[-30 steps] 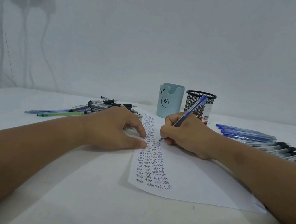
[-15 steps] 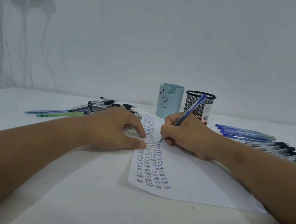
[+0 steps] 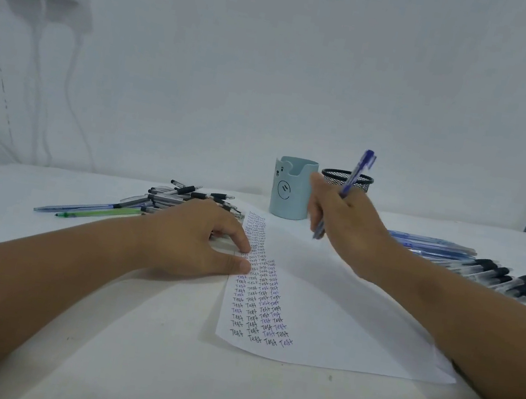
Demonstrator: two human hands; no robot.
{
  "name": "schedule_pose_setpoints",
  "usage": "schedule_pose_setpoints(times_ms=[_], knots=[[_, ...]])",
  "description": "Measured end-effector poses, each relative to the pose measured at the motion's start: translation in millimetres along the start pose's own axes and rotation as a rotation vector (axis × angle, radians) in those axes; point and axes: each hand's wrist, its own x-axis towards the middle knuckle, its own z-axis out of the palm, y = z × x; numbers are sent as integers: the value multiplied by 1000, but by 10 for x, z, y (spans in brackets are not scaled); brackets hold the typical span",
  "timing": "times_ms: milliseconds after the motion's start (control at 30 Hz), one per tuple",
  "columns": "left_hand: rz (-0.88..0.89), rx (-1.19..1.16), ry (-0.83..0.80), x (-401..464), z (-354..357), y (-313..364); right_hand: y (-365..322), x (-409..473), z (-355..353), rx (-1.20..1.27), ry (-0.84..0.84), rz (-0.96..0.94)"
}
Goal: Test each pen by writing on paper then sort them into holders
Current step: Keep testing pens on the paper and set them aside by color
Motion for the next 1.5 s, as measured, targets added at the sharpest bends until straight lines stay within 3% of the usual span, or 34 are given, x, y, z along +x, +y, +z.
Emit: schedule_pose_setpoints(times_ms=[100, 267, 1067, 1333, 1500], knots=[[-2, -4, 4, -3, 1, 1, 7, 18, -114, -130, 76, -142], [-13, 5, 5, -3, -2, 4, 72, -43, -154, -374, 28, -255], [0, -4, -6, 21, 12, -34, 39, -97, -105, -190, -92, -134], [0, -15, 7, 8, 6, -6, 51, -84, -121, -258, -124, -152], [41, -21, 72, -5, 32, 28, 133, 60, -361, -586, -192, -198]])
